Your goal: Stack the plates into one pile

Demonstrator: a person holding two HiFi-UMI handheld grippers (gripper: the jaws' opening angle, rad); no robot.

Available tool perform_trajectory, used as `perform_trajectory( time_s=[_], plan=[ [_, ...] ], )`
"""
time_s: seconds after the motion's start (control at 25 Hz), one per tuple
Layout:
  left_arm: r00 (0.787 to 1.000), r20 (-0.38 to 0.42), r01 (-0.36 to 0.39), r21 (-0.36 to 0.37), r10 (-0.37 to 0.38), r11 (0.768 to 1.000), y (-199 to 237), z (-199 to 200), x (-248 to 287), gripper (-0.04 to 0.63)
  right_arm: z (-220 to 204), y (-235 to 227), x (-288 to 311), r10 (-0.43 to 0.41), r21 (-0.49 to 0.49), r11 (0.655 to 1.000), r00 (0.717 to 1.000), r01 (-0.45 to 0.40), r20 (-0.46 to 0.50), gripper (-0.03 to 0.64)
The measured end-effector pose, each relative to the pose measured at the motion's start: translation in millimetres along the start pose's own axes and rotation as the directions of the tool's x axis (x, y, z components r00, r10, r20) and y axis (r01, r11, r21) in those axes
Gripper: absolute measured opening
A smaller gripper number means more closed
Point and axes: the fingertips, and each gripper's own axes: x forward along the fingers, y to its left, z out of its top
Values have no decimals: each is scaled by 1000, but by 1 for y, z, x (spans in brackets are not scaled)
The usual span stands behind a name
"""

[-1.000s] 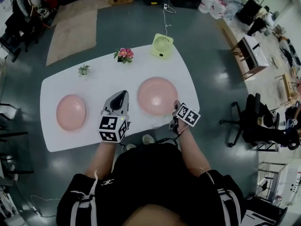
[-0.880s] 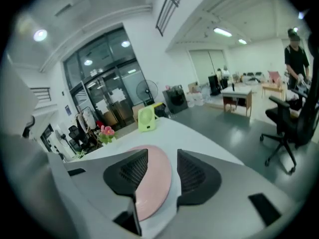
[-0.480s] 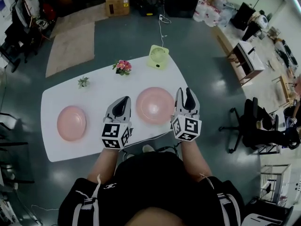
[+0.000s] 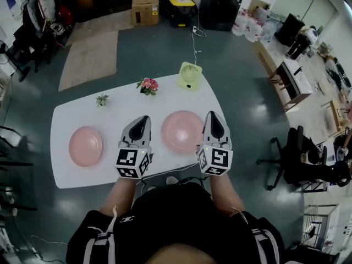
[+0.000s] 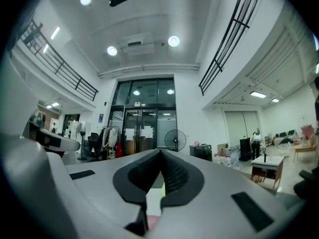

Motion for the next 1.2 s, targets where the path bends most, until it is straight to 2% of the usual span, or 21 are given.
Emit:
perform_trajectory(
  time_s=[0.12,0.32,0.48,0.68,0.84,1.0,1.2],
  plan=[
    [998,-4,-59,22,59,998,8,0,1,12,-11,3,11,35,36,999,999,-35,-18,15],
    [985,-5,-171,2,171,985,35,-5,-15,12,-29,22,31,131,71,989,991,-128,-39,15],
    [974,-7,-227,0,227,974,62,-7,-45,12,-34,64,38,191,106,977,980,-185,-50,15],
    [967,0,-253,-4,253,967,116,-11,-117,12,-31,164,25,261,106,961,964,-254,-51,15],
    [969,-1,-247,-1,247,969,179,-20,-195,12,-32,265,2,262,123,959,964,-254,-50,15],
    [974,-29,-225,-16,225,974,250,-32,-282,12,-34,373,-40,255,191,952,966,-241,-52,15],
    [970,-35,-243,-31,242,969,321,-30,-369,12,-23,475,-76,256,182,953,965,-242,-59,15]
  ],
)
